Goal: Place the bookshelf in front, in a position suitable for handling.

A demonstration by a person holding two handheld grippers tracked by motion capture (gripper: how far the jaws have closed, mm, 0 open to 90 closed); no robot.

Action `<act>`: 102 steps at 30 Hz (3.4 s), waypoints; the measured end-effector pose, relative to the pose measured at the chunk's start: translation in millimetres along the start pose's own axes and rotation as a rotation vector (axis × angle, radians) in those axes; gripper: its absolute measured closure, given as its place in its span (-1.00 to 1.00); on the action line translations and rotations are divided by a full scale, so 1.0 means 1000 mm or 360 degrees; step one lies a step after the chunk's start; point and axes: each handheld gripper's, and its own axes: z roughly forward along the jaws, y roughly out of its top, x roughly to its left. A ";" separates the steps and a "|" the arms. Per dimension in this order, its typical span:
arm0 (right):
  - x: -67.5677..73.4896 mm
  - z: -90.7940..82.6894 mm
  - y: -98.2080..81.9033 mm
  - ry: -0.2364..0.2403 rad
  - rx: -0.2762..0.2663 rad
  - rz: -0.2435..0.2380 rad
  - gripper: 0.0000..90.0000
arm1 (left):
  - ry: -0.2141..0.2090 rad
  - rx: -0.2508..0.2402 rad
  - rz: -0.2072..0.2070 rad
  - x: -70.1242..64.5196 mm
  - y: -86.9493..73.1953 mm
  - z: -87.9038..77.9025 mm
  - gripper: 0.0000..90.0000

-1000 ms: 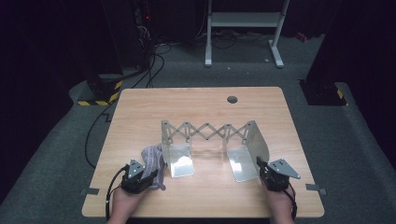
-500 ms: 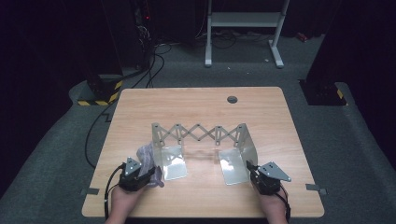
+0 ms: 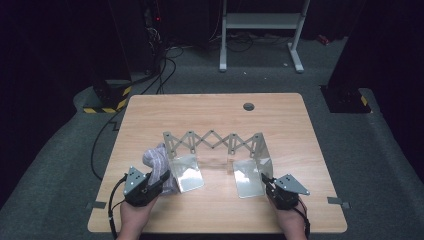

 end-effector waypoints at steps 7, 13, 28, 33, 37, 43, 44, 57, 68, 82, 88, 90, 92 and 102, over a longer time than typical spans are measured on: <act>0.000 0.000 0.000 0.0003 0.0000 -0.0001 0.85 | 0.0008 0.0030 0.0016 0.004 -0.006 0.004 0.38; 0.000 0.000 0.000 0.0006 0.0002 0.0000 0.85 | 0.0009 0.0231 0.0021 0.013 -0.030 0.028 0.38; -0.002 -0.001 -0.001 0.0023 -0.0001 0.0002 0.83 | -0.0009 0.0120 0.0073 0.006 -0.022 0.012 0.38; -0.002 -0.001 -0.001 0.0027 0.0000 0.0001 0.83 | 0.0000 -0.0153 0.0158 -0.006 0.000 -0.015 0.38; -0.002 -0.001 -0.001 0.0027 0.0002 0.0002 0.83 | 0.0031 -0.0192 0.0219 -0.013 -0.001 -0.017 0.38; -0.002 -0.001 -0.001 0.0030 0.0002 -0.0003 0.83 | 0.0040 -0.0009 0.0194 -0.004 -0.021 0.003 0.38; -0.002 -0.001 -0.001 0.0029 0.0003 -0.0001 0.83 | 0.0034 0.0029 0.0182 -0.002 -0.025 0.007 0.38; -0.002 -0.002 -0.001 0.0032 0.0003 -0.0005 0.83 | 0.0015 0.0410 0.0083 0.015 -0.050 0.043 0.38; -0.003 -0.002 -0.002 0.0034 0.0002 -0.0003 0.82 | 0.0098 0.0200 0.0054 0.033 0.001 0.051 0.39; -0.003 -0.002 -0.002 0.0032 0.0000 -0.0006 0.81 | 0.0107 -0.0034 0.0067 0.029 0.037 0.032 0.39; -0.003 -0.002 -0.002 0.0034 -0.0002 -0.0007 0.82 | 0.0100 0.0156 -0.0015 0.038 -0.002 0.057 0.40; -0.003 -0.002 -0.002 0.0034 -0.0002 -0.0007 0.81 | 0.0099 0.0241 -0.0013 0.039 -0.015 0.065 0.40; -0.003 -0.002 -0.002 0.0035 -0.0002 -0.0007 0.81 | 0.0098 0.0322 -0.0006 0.040 -0.023 0.071 0.40; -0.003 -0.002 -0.002 0.0035 -0.0001 -0.0006 0.81 | 0.0092 0.0303 -0.0026 0.042 -0.022 0.069 0.39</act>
